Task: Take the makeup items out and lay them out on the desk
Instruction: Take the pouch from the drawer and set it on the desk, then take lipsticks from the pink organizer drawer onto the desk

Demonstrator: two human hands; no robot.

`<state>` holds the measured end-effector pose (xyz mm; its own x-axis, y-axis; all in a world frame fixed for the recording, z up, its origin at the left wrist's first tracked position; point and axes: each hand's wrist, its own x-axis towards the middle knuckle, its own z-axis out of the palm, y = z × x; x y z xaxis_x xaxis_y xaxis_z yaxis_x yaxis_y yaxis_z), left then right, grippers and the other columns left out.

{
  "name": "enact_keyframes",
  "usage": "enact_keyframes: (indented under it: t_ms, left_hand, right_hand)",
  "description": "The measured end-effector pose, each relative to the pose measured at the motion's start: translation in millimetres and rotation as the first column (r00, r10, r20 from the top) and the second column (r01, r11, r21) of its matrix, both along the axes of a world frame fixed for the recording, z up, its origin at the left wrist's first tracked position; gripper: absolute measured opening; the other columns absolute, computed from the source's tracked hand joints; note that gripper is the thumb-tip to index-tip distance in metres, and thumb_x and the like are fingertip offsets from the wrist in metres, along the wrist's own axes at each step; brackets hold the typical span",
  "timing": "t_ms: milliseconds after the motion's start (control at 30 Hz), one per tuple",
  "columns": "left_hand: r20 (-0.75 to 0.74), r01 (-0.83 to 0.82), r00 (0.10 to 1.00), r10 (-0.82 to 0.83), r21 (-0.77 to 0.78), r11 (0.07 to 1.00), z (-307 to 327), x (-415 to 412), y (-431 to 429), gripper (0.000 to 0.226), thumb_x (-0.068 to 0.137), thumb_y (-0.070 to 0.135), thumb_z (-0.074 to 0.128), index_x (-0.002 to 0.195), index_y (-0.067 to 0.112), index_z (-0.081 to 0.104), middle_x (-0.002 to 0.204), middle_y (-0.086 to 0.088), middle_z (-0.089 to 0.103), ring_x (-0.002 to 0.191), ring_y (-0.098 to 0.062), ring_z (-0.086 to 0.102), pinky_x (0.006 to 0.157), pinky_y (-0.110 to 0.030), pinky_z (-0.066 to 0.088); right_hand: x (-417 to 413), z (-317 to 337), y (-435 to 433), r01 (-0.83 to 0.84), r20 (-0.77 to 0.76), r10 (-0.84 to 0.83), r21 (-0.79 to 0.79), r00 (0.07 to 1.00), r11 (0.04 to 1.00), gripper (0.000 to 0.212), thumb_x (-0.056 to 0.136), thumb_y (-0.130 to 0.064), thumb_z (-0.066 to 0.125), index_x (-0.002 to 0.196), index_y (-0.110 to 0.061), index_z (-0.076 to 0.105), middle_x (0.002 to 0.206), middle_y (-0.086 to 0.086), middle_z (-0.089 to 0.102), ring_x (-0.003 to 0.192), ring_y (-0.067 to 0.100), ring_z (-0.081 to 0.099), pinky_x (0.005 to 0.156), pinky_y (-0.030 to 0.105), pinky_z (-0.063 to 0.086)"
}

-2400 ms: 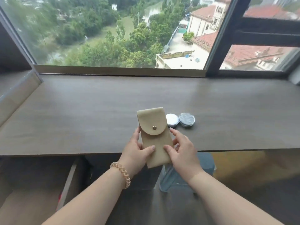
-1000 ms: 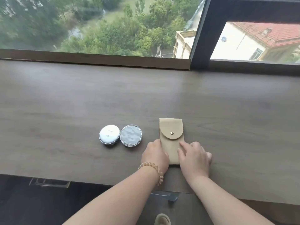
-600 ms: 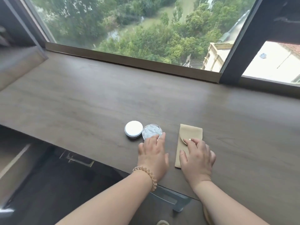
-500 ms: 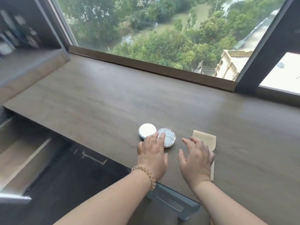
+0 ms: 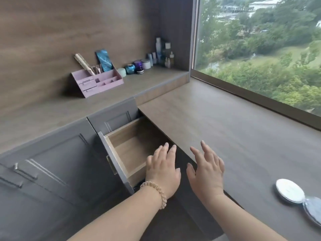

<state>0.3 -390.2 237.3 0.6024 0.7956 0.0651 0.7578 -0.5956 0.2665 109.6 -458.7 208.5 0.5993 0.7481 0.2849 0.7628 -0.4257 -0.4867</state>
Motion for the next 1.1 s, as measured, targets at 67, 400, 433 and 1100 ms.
enact_keyframes:
  t_ms: [67,400,433,1100]
  left_hand:
    - [0.004,-0.021,1.000,0.021,-0.016,1.000,1.9,-35.0,34.7,0.067,0.093,0.037,0.046,0.148,0.029,0.009,0.159,0.003,0.008,0.146,-0.016,0.004,0.115,-0.042,0.011]
    - [-0.006,-0.175,0.984,0.175,0.030,0.984,18.2,-174.6,225.8,0.065,0.092,0.033,0.047,0.147,0.029,0.013,0.158,0.003,0.012,0.145,-0.016,0.008,0.116,-0.041,0.011]
    - [-0.006,-0.180,0.983,0.181,0.042,0.983,18.2,-176.0,240.9,0.065,0.092,0.033,0.047,0.147,0.029,0.013,0.158,0.003,0.012,0.145,-0.016,0.009,0.116,-0.041,0.012]
    - [0.005,-0.493,0.865,0.501,0.187,0.850,-7.5,-185.2,506.6,0.070,0.087,0.033,0.051,0.147,0.028,0.016,0.158,0.002,0.014,0.143,-0.017,0.015,0.112,-0.040,0.018]
  right_hand:
    - [-31.6,1.6,38.3,-0.039,-0.009,0.039,-0.014,0.999,0.999,0.051,0.082,-0.027,0.063,0.131,-0.028,0.050,0.152,0.002,0.033,0.139,0.022,0.030,0.112,0.038,0.017]
    - [-157.4,19.7,224.3,-0.274,0.031,0.277,-0.091,0.960,0.958,0.056,0.087,-0.031,0.059,0.140,-0.031,0.039,0.156,-0.001,0.023,0.145,0.021,0.016,0.115,0.039,0.009]
    - [-157.9,20.5,239.5,-0.301,0.064,0.308,-0.100,0.949,0.949,0.057,0.087,-0.032,0.059,0.139,-0.031,0.039,0.156,-0.001,0.024,0.145,0.021,0.017,0.115,0.039,0.008]
    - [-140.3,-2.6,571.2,-0.617,0.174,0.639,-0.167,0.749,0.769,0.062,0.087,-0.028,0.051,0.145,-0.024,0.029,0.157,0.003,0.021,0.144,0.019,0.018,0.112,0.041,0.017]
